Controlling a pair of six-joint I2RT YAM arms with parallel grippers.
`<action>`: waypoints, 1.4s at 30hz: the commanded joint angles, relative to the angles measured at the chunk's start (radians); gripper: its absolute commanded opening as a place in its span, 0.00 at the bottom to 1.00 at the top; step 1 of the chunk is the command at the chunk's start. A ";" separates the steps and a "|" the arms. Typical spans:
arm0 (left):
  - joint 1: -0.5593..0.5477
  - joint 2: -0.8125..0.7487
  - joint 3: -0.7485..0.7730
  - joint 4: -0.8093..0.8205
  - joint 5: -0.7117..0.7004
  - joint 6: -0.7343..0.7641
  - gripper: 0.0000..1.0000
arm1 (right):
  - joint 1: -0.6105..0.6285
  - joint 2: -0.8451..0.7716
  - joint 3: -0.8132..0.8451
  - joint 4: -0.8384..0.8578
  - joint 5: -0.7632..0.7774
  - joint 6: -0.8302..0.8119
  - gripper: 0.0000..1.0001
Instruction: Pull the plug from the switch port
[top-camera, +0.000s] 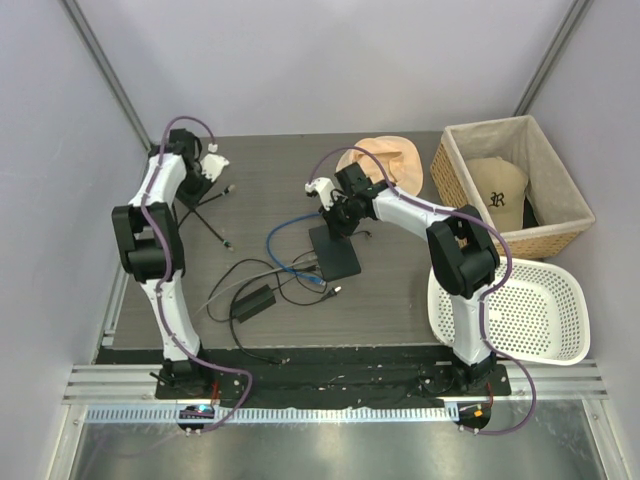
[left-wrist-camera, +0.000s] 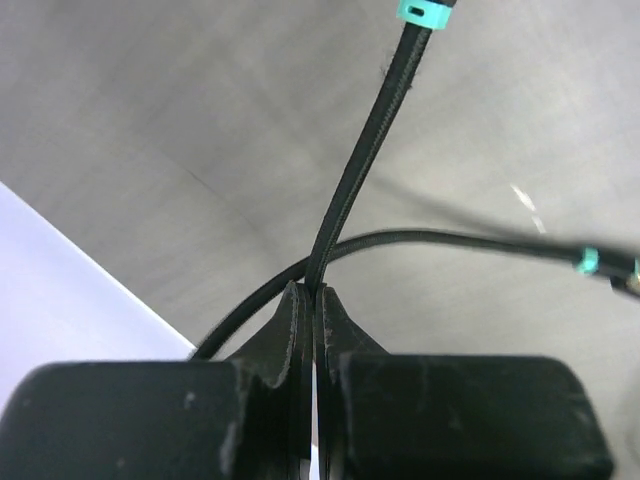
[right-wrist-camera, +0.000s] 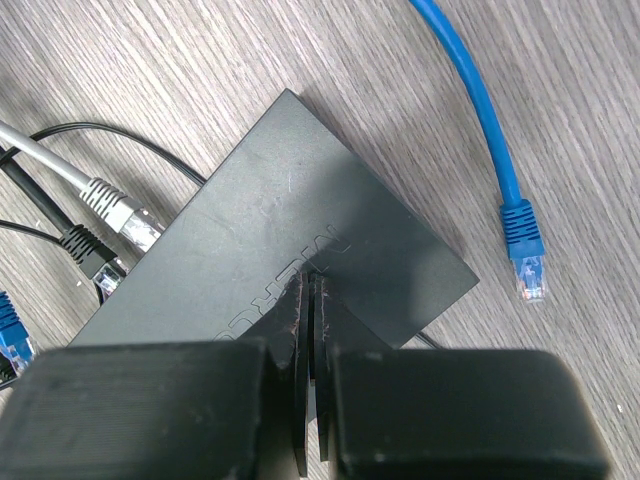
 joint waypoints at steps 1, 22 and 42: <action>-0.008 0.092 0.136 0.020 -0.062 -0.083 0.00 | -0.010 0.146 -0.100 -0.200 0.118 -0.017 0.01; -0.253 0.014 0.194 -0.072 0.557 -0.522 0.65 | -0.075 0.022 -0.051 -0.223 0.071 0.029 0.01; -0.393 0.105 -0.094 0.078 0.784 -0.651 0.63 | -0.067 -0.223 -0.206 0.035 -0.221 0.086 0.66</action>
